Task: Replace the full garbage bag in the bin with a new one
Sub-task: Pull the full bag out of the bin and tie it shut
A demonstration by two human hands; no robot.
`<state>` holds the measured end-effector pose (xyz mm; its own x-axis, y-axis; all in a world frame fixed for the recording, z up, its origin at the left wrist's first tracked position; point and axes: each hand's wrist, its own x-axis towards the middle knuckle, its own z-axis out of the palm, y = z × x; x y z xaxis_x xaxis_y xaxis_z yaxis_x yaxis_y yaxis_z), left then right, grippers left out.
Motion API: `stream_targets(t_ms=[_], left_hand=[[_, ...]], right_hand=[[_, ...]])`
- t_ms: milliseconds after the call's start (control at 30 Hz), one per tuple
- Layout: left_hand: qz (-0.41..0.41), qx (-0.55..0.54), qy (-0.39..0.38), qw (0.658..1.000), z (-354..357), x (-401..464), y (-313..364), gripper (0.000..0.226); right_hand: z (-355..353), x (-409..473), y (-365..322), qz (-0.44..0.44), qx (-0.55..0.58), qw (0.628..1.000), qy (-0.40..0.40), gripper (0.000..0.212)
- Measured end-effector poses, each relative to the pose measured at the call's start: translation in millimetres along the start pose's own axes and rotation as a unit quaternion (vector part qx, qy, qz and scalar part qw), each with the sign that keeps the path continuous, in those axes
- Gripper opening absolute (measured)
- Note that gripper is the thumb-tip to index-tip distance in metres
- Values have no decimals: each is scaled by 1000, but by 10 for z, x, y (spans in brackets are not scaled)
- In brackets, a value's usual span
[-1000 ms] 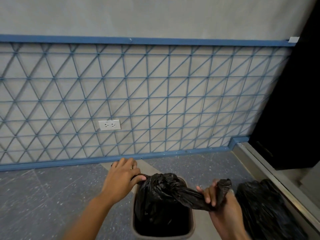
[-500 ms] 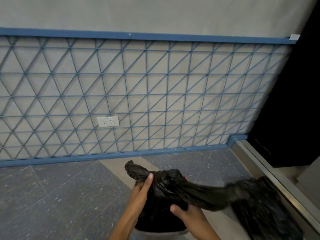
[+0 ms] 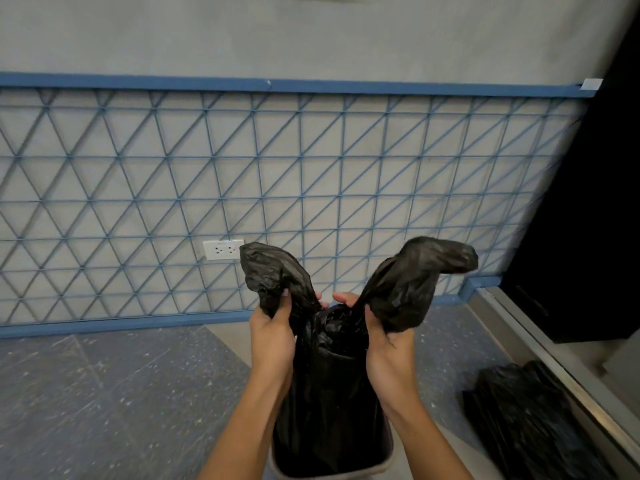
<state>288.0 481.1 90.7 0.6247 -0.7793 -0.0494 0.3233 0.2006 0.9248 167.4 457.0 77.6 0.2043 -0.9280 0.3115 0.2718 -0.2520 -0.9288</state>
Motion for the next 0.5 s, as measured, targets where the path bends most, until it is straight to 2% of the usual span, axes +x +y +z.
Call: stream_targets(t_ms=[100,200,333,500], left_hand=[[-35,-28,47,998,-1,66,7,24],[-72,-19,75,994,12,168,40,32],[-90,-17,99,991,153,318,99,35],[-87,-13,136,987,180,474,115,33]], right_hand=[[-7,-27,-109,-16,20,1000,17,46],[-45,-173,-113,-26,77,996,23,60],[-69,-428,13,5,133,991,33,46],[-147,-454,-90,-21,165,986,35,36]])
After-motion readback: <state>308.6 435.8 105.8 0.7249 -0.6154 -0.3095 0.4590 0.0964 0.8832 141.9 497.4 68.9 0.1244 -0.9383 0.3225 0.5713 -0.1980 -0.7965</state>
